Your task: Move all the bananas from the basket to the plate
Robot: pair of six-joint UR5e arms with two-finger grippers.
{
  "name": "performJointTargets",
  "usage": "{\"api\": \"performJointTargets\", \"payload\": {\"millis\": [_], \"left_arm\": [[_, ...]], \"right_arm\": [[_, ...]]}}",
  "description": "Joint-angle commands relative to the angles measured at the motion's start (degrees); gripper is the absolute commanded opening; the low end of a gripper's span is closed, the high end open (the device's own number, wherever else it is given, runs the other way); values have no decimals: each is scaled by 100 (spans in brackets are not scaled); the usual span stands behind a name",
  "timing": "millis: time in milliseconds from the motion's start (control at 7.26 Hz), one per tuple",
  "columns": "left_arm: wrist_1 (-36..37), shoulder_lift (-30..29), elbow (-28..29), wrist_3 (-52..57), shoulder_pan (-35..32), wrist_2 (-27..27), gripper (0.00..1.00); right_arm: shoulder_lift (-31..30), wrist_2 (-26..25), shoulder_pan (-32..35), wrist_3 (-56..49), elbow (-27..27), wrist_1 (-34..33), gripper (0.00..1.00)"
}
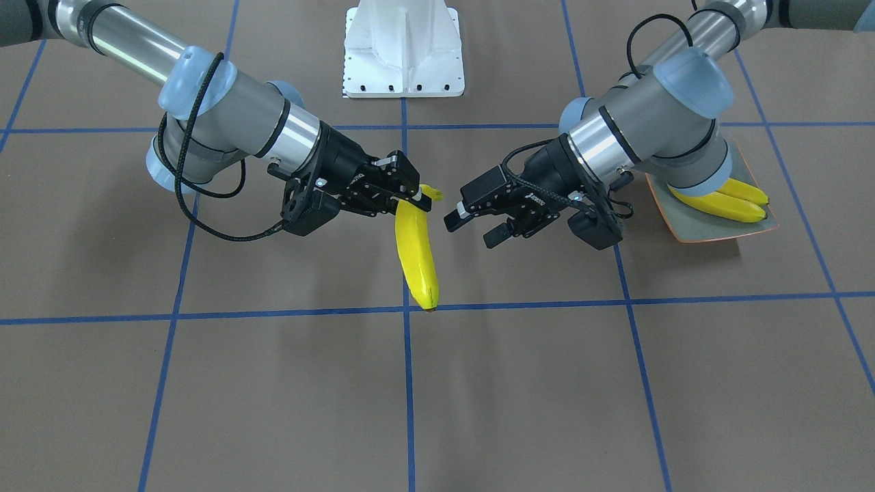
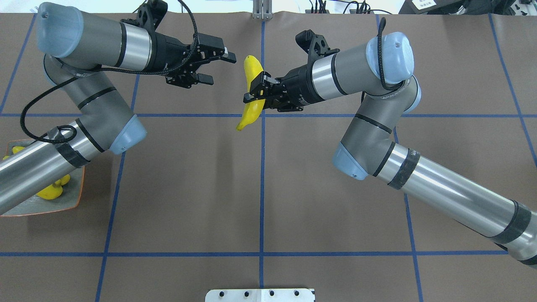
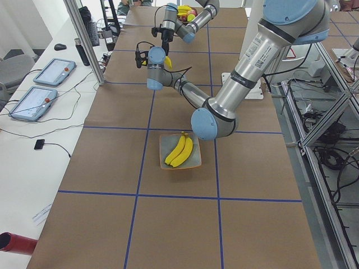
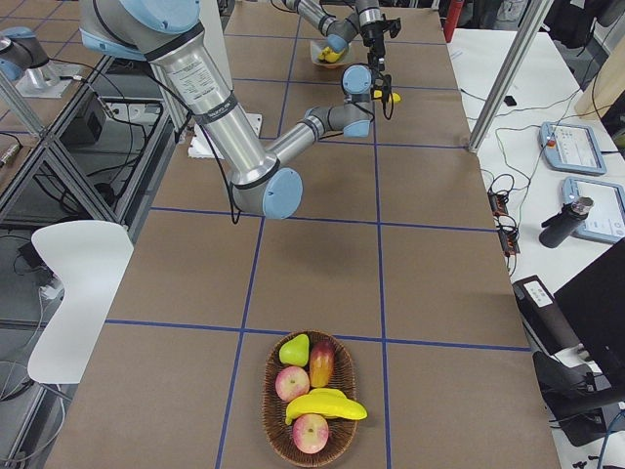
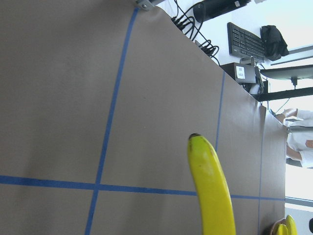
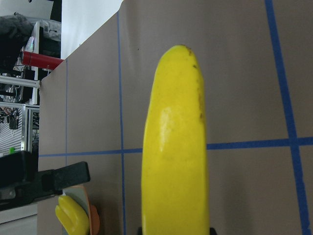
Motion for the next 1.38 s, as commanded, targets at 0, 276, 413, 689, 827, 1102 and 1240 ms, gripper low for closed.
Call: {"api": "performJointTargets", "payload": {"millis": [0,276,413,689,827,1102,1240], "left_arm": [[-71,-77,25,91,142,-14,98],[-71,-121,25,29,204,-13,98],[-71,-113,25,29,247,-13,97],[-71,-113,25,20,274,-5,93],[-71,-113,25,20,274,-5,89],[-80,-121,-1,-102,283,-5,77],[-80,-121,-1,-103,283,-5,74]], "right_arm": [[40,94,-38,-309,-5,-37,0],[101,50,-38,-468,3,-37,0],[110,33,-38,-477,30,-37,0],[102,-335,-125,-547,204,-64,0],[102,-467,-169,-556,214,-64,0],[84,-548,-249,-662,232,-64,0],[58,-556,-258,-670,284,-64,0]]}}
